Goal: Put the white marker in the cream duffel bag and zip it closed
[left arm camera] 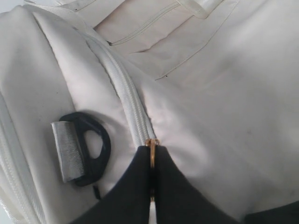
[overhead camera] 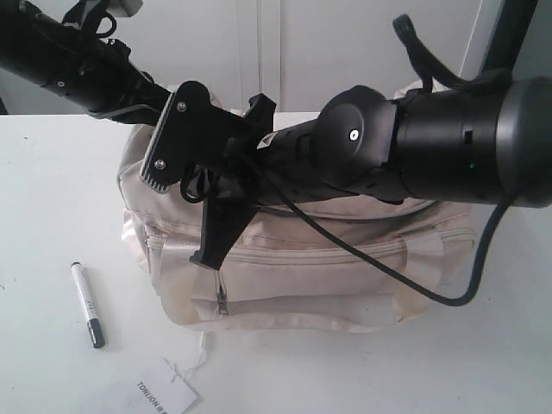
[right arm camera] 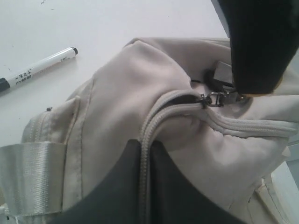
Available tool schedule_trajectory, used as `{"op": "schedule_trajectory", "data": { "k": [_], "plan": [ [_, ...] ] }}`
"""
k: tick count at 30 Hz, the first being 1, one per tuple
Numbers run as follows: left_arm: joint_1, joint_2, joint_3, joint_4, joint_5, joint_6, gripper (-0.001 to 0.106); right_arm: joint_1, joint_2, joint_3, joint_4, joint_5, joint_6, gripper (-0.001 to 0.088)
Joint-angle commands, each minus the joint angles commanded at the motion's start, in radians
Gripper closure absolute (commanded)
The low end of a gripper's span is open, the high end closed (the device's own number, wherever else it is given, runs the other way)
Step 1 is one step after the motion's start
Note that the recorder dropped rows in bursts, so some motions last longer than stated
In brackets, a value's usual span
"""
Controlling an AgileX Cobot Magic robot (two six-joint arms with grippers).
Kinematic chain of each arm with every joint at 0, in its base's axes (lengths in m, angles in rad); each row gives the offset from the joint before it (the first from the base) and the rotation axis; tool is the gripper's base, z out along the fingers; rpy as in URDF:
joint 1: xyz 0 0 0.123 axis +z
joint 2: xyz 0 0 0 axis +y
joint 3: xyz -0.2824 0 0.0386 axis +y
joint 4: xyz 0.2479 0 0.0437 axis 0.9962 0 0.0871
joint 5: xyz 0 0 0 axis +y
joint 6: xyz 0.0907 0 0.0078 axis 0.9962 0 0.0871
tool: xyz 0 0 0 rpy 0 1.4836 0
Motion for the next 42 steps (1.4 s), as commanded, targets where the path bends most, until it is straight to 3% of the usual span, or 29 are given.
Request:
{"op": "schedule_trajectory", "data": {
  "k": [27, 42],
  "plan": [
    [0.000, 0.000, 0.000, 0.000, -0.295, 0.002, 0.105, 0.000, -0.055, 0.000, -0.023, 0.069, -0.007, 0.0868],
    [0.000, 0.032, 0.000, -0.009, -0.314, 0.002, 0.105, 0.000, -0.055, 0.000, -0.023, 0.069, -0.007, 0.0868]
  ]
}}
